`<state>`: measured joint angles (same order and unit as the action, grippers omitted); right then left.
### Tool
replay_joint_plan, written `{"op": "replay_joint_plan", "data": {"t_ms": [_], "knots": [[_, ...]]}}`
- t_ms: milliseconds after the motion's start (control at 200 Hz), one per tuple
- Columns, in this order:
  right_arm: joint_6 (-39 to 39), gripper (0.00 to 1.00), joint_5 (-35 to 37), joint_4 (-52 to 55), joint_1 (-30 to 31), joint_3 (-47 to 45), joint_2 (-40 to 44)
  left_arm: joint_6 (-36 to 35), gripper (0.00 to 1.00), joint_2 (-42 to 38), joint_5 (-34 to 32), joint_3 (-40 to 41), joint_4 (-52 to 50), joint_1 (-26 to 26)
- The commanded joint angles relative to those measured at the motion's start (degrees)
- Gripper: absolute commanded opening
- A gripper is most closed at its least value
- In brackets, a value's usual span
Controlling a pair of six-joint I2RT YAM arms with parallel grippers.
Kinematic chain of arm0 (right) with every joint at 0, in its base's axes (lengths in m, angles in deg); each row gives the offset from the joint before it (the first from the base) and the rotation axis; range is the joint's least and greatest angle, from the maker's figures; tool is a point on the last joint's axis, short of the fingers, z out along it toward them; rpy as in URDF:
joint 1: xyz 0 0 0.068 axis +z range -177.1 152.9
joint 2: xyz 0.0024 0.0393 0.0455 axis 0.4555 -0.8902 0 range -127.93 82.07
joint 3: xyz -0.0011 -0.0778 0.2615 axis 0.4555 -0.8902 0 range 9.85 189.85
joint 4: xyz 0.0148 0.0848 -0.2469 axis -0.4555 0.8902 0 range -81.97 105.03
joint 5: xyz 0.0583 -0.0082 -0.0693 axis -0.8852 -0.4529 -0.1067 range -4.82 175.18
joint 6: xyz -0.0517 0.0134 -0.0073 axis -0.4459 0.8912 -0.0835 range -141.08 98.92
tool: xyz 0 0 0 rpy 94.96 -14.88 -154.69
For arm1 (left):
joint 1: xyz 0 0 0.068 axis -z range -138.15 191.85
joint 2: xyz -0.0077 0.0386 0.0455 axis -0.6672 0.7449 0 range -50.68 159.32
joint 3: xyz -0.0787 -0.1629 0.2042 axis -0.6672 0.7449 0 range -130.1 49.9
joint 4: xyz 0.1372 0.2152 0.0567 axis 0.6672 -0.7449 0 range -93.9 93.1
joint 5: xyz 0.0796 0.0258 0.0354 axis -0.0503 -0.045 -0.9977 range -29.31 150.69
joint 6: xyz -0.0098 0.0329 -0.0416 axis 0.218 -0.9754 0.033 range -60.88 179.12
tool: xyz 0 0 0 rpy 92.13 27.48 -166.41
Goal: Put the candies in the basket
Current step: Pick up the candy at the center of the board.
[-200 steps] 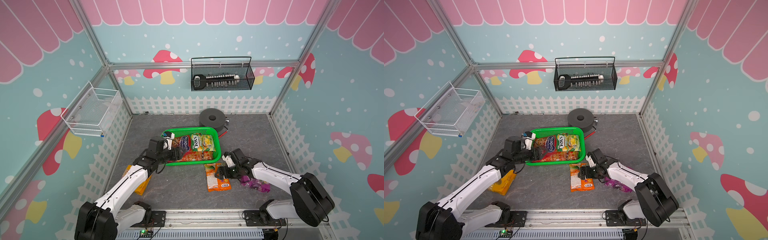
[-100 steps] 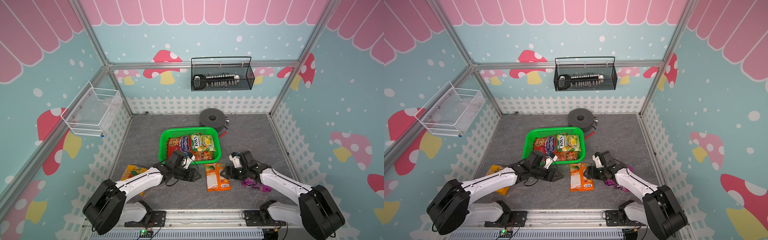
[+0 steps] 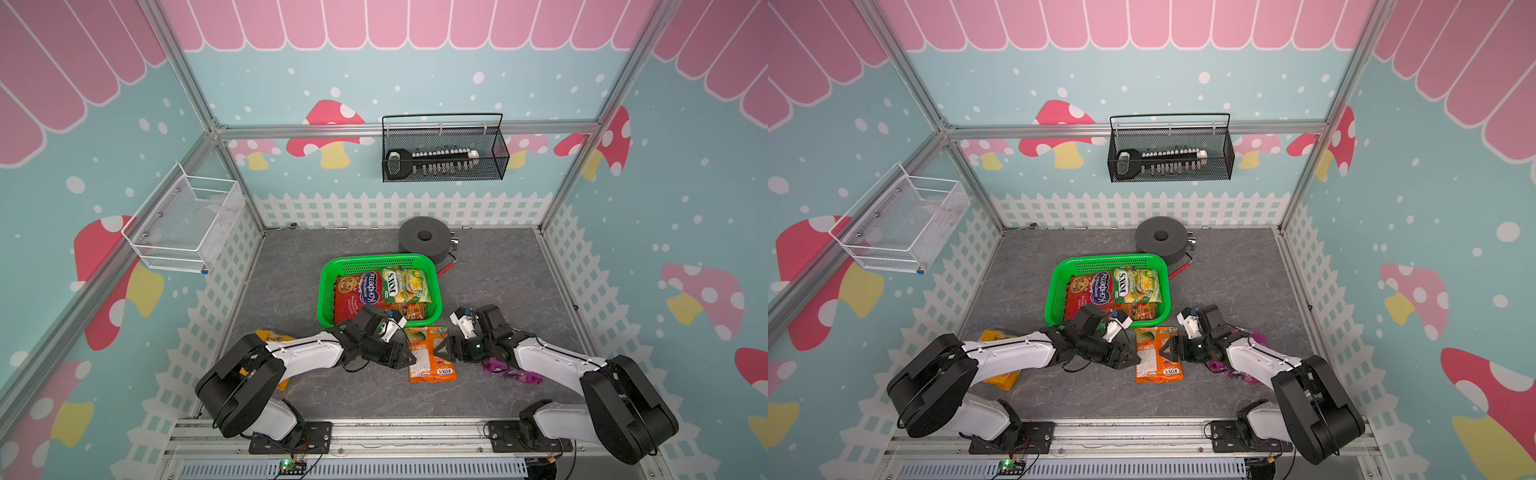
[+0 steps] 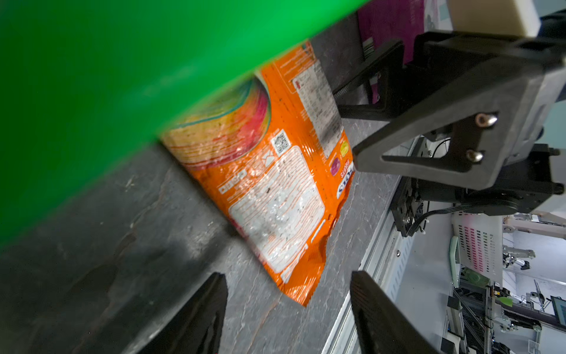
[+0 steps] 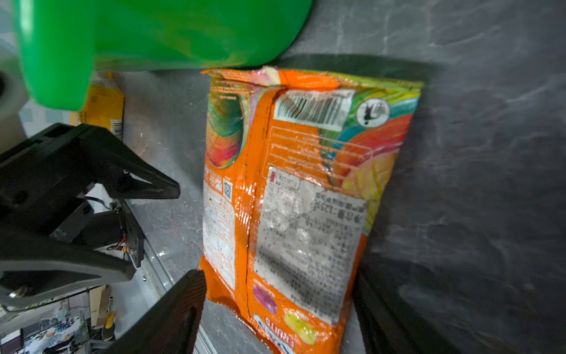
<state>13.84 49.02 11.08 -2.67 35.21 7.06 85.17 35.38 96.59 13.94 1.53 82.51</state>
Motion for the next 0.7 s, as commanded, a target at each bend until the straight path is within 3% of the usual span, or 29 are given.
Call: {"op": "replay_joint_plan", "data": {"t_ms": [0,185,345,600,695], "knots": [[-0.47,0.81,-7.58,-4.54,0.04,-1.95,-0.50,0.42,0.67,2.38,0.53,-0.16,-1.03,0.29],[1.90,0.76,-15.08,-11.01,0.09,-3.60,-0.85,0.55,0.67,2.76,0.83,-0.27,-0.99,0.31],[3.37,0.67,-16.65,-13.62,0.07,-4.17,-0.51,0.34,0.66,2.09,0.64,0.12,-0.99,0.31],[6.04,0.55,-14.61,-14.19,0.05,-3.49,-4.65,0.46,0.63,3.94,1.48,-0.31,-0.87,0.29],[5.93,0.59,-8.70,-7.08,0.05,-2.40,-3.53,1.28,0.62,1.75,-1.14,0.02,-2.04,0.34]]}}
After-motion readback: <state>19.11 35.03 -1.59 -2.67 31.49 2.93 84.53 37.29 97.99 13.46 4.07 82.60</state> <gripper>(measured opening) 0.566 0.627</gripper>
